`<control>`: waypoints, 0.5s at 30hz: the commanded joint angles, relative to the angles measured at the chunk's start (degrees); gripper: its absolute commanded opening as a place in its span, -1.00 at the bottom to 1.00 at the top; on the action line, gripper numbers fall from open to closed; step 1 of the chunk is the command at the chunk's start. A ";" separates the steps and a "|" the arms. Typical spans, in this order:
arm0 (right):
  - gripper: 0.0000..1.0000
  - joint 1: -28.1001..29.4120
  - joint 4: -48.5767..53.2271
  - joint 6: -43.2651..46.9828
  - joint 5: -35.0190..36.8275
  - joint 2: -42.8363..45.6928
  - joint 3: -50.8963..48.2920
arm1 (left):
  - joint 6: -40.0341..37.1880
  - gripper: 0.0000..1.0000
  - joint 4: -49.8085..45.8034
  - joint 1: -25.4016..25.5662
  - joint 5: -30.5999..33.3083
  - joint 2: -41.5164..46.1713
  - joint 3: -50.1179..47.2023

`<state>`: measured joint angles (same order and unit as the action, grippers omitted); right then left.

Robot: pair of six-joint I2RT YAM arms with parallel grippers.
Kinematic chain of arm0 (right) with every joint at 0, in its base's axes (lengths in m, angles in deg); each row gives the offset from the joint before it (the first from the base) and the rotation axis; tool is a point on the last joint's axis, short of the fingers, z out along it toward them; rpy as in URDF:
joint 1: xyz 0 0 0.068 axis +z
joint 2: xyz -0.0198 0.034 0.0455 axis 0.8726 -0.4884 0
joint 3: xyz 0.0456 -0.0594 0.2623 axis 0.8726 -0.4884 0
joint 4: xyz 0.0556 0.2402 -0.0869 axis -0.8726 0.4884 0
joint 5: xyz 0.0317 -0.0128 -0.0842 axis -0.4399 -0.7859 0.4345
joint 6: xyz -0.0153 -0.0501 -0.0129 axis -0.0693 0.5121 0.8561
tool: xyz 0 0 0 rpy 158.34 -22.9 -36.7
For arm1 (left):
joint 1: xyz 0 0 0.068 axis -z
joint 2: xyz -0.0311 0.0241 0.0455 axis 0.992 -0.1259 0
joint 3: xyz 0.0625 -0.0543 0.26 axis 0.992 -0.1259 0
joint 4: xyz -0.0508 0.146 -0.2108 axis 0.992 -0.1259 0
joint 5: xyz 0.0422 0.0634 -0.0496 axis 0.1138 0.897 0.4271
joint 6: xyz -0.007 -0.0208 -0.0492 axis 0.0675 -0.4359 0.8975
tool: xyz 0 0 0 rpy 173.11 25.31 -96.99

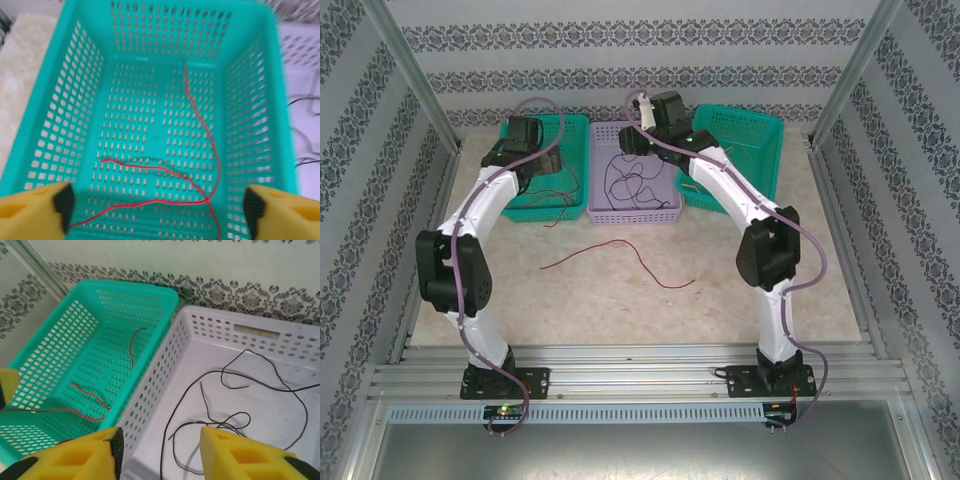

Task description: Untangle the cables

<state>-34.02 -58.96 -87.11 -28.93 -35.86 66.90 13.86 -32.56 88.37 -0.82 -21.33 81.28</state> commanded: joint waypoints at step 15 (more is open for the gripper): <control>-0.05 7.09 -13.02 -1.21 8.93 43.43 -55.10 | 11.52 1.00 -5.47 12.54 -1.97 34.01 -22.18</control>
<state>-26.72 -69.74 -86.72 -23.18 3.57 17.68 23.65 -35.12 96.09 -4.87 11.35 62.22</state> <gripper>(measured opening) 0.472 0.999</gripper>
